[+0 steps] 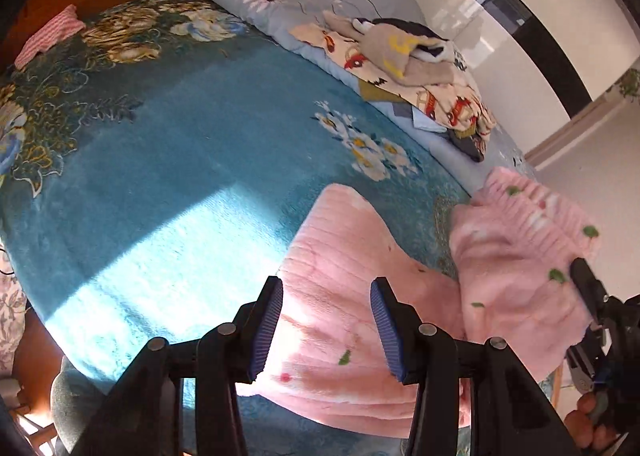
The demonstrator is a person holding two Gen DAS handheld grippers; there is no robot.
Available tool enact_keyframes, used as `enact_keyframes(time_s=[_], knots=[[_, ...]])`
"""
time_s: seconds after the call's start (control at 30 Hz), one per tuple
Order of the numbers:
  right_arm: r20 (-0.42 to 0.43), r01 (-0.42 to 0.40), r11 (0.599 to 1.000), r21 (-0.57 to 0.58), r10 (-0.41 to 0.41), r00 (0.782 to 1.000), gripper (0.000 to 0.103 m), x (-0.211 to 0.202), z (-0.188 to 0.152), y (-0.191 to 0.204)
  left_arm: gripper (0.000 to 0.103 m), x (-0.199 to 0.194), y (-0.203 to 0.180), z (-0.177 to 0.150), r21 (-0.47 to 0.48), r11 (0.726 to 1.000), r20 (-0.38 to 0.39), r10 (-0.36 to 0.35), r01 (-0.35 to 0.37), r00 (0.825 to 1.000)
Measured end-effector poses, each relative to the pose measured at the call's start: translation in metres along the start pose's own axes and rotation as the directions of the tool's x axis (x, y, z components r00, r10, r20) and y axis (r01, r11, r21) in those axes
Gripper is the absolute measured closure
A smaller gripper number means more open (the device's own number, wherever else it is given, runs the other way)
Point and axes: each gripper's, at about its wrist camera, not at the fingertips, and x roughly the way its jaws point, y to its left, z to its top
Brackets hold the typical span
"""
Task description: Fold clothes
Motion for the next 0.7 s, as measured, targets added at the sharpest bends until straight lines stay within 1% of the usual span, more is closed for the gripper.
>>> enact_keyframes(time_s=[0.03,0.1,0.17,0.23,0.27,0.33,0.37,0.43,0.47,0.5,0.53,0.57,0.6,0.63,0.7], knots=[[-0.057,-0.008,1.000,-0.015,0.007,0.998,0.082,0.025,-0.010,0.012,0.054,-0.005,0.011,0.002,-0.030,1.000,0.014,0.001,-0.001,1.000],[-0.155,-0.008,0.999,-0.042,0.001,0.988,0.082,0.069,-0.035,0.027,0.053,-0.014,0.032,0.002,-0.083,0.997,0.028,0.002,0.001,1.000],[-0.243,0.012,0.996,-0.087,-0.033,0.970,0.082,0.102,-0.061,0.036,0.053,-0.019,0.048,0.000,-0.117,0.993,0.027,0.001,0.002,1.000],[-0.324,0.033,0.990,-0.138,-0.077,0.943,0.082,0.132,-0.087,0.042,0.053,-0.020,0.057,-0.005,-0.130,0.992,0.021,0.000,0.003,1.000],[-0.356,0.030,0.988,-0.149,-0.082,0.931,0.081,0.140,-0.096,0.043,0.054,-0.020,0.059,-0.007,-0.131,0.991,0.018,-0.003,0.005,1.000],[-0.402,0.002,0.990,-0.143,-0.060,0.914,0.075,0.141,-0.103,0.039,0.053,-0.017,0.057,-0.010,-0.126,0.992,0.008,-0.015,0.016,1.000],[-0.424,-0.013,0.990,-0.140,-0.048,0.904,0.074,0.141,-0.107,0.037,0.054,-0.015,0.054,-0.011,-0.120,0.993,0.004,-0.024,0.024,1.000],[-0.469,-0.041,0.990,-0.131,-0.026,0.883,0.057,0.143,-0.115,0.034,0.053,-0.012,0.046,-0.012,-0.099,0.994,-0.005,-0.042,0.041,0.999],[-0.490,-0.055,0.990,-0.127,-0.014,0.871,0.056,0.143,-0.119,0.032,0.053,-0.012,0.040,-0.011,-0.075,0.996,-0.007,-0.051,0.050,0.999],[-0.501,-0.070,0.990,-0.125,-0.002,0.865,0.056,0.140,-0.120,0.030,0.053,-0.012,0.033,-0.010,-0.042,0.997,-0.006,-0.061,0.061,0.998],[-0.501,-0.086,0.988,-0.127,0.011,0.865,0.056,0.132,-0.119,0.027,0.053,-0.011,0.025,-0.009,-0.004,0.998,-0.008,-0.069,0.069,0.998],[-0.487,-0.085,0.987,-0.135,0.009,0.873,0.056,0.121,-0.116,0.023,0.051,-0.010,0.016,-0.007,0.036,0.997,-0.011,-0.075,0.075,0.997],[-0.460,-0.064,0.988,-0.141,-0.008,0.888,0.057,0.108,-0.111,0.017,0.046,-0.005,0.006,-0.004,0.077,0.994,-0.021,-0.081,0.083,0.996],[-0.435,-0.038,0.990,-0.138,-0.027,0.900,0.056,0.094,-0.105,0.009,0.042,0.001,-0.003,0.000,0.118,0.989,-0.033,-0.085,0.088,0.996],[-0.389,0.023,0.993,-0.117,-0.067,0.919,0.056,0.069,-0.093,-0.011,0.041,0.021,-0.018,0.004,0.182,0.980,-0.066,-0.069,0.080,0.995]])
